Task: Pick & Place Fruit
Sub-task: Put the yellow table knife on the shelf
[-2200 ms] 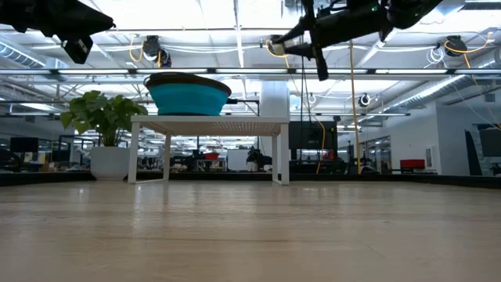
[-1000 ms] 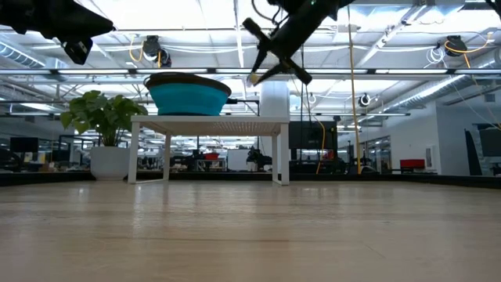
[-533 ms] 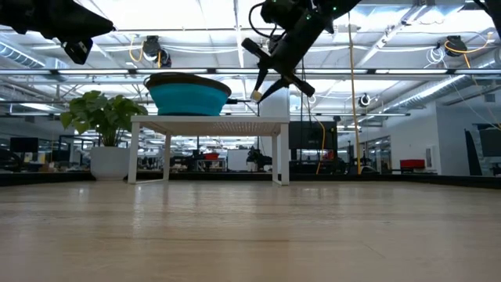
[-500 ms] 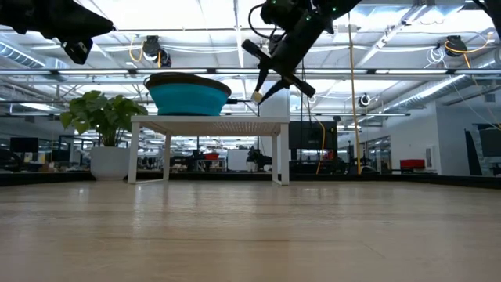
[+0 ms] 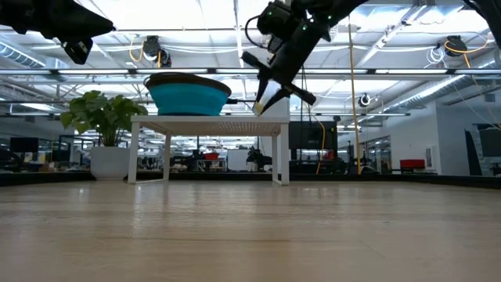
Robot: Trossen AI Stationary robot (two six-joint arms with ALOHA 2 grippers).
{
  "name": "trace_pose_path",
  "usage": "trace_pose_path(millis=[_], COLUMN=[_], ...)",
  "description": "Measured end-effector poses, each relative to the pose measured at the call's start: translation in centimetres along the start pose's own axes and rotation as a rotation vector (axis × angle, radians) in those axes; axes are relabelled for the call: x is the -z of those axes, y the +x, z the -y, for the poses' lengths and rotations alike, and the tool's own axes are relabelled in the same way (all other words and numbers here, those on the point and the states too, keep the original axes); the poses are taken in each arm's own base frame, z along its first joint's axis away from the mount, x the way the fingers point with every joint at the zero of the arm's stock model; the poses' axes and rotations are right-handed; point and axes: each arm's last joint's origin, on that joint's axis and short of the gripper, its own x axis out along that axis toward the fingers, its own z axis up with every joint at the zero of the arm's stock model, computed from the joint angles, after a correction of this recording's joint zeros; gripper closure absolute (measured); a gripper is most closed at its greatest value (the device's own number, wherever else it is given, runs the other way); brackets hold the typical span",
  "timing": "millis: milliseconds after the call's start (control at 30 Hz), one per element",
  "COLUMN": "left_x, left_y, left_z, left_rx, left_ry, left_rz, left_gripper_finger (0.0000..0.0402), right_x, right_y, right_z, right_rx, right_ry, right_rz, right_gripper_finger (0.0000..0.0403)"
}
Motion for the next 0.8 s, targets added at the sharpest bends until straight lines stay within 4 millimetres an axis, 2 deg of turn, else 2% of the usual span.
trace_pose_path(millis=[133, 800], left_x=[0.0, -0.07], left_y=[0.0, 0.0], left_z=[0.0, 0.01], left_rx=[0.0, 0.002], left_ry=[-0.005, -0.001], left_rz=[0.0, 0.007], left_gripper_finger=[0.0382, 0.0382], right_x=[0.15, -0.7], right_y=[0.74, 0.62], right_z=[0.29, 0.47], right_rx=[0.013, 0.008], right_ry=[0.006, 0.046], right_rz=[-0.029, -0.003], right_gripper_finger=[0.0351, 0.035])
